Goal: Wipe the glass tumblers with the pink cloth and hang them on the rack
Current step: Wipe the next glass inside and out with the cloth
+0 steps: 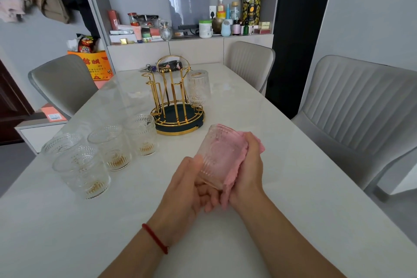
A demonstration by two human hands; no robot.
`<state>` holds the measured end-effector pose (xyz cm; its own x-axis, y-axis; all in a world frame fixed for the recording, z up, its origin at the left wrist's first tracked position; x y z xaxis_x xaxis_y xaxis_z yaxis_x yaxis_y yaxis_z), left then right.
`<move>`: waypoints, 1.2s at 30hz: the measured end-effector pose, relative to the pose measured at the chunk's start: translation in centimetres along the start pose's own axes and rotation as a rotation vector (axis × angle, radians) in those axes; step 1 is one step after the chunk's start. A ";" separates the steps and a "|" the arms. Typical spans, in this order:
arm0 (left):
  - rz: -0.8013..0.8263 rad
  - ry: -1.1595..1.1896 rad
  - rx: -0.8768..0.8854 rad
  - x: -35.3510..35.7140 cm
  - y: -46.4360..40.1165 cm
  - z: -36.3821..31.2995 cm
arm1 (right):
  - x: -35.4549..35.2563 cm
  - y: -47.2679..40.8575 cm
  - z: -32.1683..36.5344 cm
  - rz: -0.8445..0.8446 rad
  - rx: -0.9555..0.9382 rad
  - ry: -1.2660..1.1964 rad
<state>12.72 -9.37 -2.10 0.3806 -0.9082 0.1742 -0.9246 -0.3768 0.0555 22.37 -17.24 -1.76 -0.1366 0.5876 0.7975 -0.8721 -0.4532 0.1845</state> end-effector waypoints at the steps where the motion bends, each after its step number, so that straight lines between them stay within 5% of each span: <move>1: 0.062 0.045 -0.079 0.2 0.1 0.2 | -0.1 -0.1 -0.1 -0.006 0.010 -0.003; 5: 0.132 0.090 -0.155 1.1 0.6 0.7 | 0.3 -0.1 0.1 -0.029 -0.031 0.081; 10: -0.059 -0.121 0.102 0.7 0.6 0.2 | 0.1 0.4 0.5 -0.050 -0.096 0.119; 16: 0.084 0.043 -0.084 0.8 0.3 1.2 | 0.3 0.4 0.1 -0.015 0.008 0.047; 24: 0.014 0.059 0.073 1.1 0.6 0.7 | 0.1 0.5 0.9 -0.045 -0.136 0.082; 31: 0.115 0.152 -0.130 1.0 -0.3 1.4 | -0.1 0.3 0.8 -0.042 -0.120 0.087; 36: 0.120 0.192 -0.047 1.3 0.2 1.0 | -0.5 0.1 1.2 -0.093 -0.185 0.058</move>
<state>12.99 -10.80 -2.85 0.2621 -0.8931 0.3657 -0.9645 -0.2552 0.0680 22.94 -18.40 -1.49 -0.0737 0.6611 0.7466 -0.9528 -0.2679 0.1431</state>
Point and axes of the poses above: each hand's wrist, its own y-axis away from the middle knuckle, its own x-axis out of the palm, z = x × y, the point moved 7 cm from there along -y, towards the middle knuckle, and after that the axes turned 5 degrees about -y, right-handed, at the moved point
